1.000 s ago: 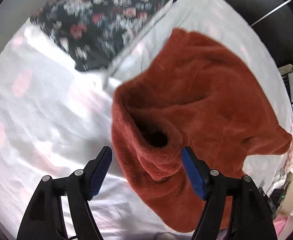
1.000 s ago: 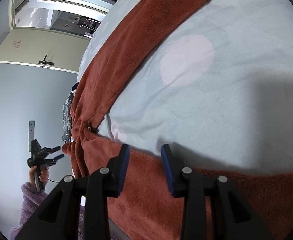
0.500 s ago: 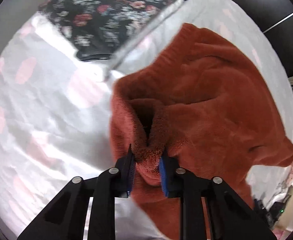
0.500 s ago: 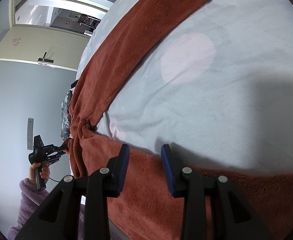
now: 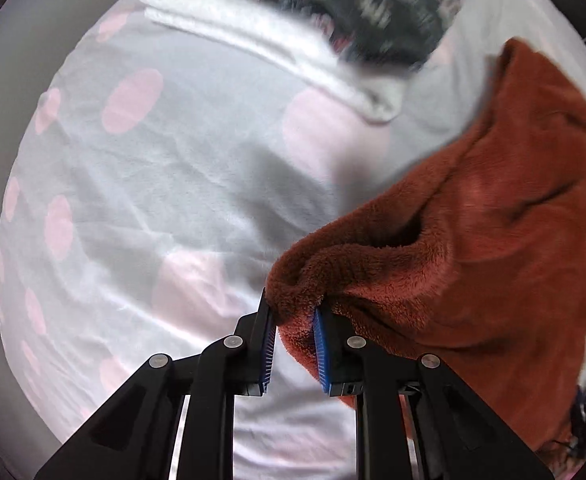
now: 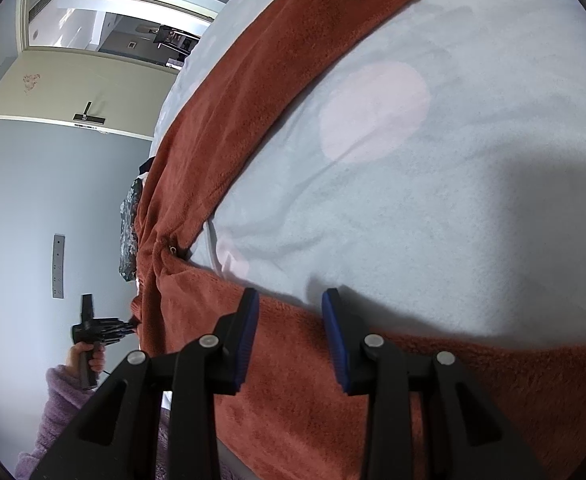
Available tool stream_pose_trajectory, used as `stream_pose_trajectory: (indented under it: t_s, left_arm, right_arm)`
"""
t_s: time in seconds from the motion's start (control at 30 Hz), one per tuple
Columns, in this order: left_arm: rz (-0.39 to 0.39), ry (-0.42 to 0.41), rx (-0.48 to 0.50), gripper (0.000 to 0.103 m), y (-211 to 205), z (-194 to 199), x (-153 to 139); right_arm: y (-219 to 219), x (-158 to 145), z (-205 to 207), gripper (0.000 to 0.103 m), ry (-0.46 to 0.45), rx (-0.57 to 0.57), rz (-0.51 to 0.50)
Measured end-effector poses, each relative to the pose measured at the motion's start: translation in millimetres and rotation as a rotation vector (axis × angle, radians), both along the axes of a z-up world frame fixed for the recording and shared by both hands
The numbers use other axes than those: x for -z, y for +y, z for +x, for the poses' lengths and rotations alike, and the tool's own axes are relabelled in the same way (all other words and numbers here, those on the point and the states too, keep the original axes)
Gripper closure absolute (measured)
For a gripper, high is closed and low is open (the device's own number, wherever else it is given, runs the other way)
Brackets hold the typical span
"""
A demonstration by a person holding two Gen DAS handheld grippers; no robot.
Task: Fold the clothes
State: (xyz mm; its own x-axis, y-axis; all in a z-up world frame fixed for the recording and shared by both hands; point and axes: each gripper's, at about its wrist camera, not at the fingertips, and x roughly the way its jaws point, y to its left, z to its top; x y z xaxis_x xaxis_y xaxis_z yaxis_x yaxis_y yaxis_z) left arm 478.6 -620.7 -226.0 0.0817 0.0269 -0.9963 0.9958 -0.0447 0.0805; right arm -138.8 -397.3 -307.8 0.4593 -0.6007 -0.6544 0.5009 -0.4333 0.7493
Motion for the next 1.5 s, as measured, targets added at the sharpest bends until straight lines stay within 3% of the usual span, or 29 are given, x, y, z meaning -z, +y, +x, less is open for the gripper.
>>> stream_pose_trajectory:
  t_s: [0.1,0.2,0.33,0.47,0.63,0.77,0.87,0.93,1.0,1.13,1.33,1.4,1.43,1.5]
  left_arm:
    - [-0.005,0.021,-0.047,0.084,-2,4,18]
    - [-0.010,0.020,-0.037,0.081,-1,3,16]
    - [-0.031,-0.045,0.083,0.051,6,-3,-5]
    - [-0.094,0.002,0.124,0.049,13,-9,-39]
    - [-0.224,0.077,0.229,0.049,13,-49,-82]
    - [-0.304,0.094,0.305,0.036,-4,-107,-85]
    - [-0.351,0.083,0.338,0.036,-30,-141,-84]
    - [-0.375,0.058,0.350,0.036,-50,-155,-65]
    - [-0.386,0.045,0.359,0.036,-66,-154,-38]
    - [-0.403,0.011,0.355,0.036,-104,-169,-13]
    - [-0.400,0.053,0.335,0.036,-125,-177,5]
    - [-0.405,0.076,0.343,0.051,-125,-179,9]
    - [-0.403,0.097,0.348,0.069,-124,-181,10]
    - [-0.415,0.077,0.367,0.072,-122,-189,11]
  right_arm:
    - [0,1,-1,0.070,-0.001,0.003,0.003]
    - [-1,2,-1,0.070,0.001,0.005,0.008]
    - [-2,-1,1,0.070,0.014,0.005,0.010]
    - [2,-14,2,0.070,0.072,0.017,-0.015]
    - [5,-25,-1,0.070,0.153,0.042,-0.017]
    - [9,-27,-8,0.070,0.198,0.083,-0.010]
    - [11,-30,-14,0.070,0.241,0.126,0.002]
    - [12,-31,-18,0.070,0.270,0.156,0.010]
    - [14,-33,-22,0.070,0.298,0.185,0.019]
    - [13,-31,-29,0.070,0.318,0.216,0.027]
    - [1,-23,-27,0.070,0.338,0.185,0.063]
    - [-2,-21,-25,0.070,0.359,0.173,0.078]
    - [-4,-20,-23,0.070,0.369,0.167,0.084]
    - [-7,-20,-21,0.070,0.387,0.157,0.094]
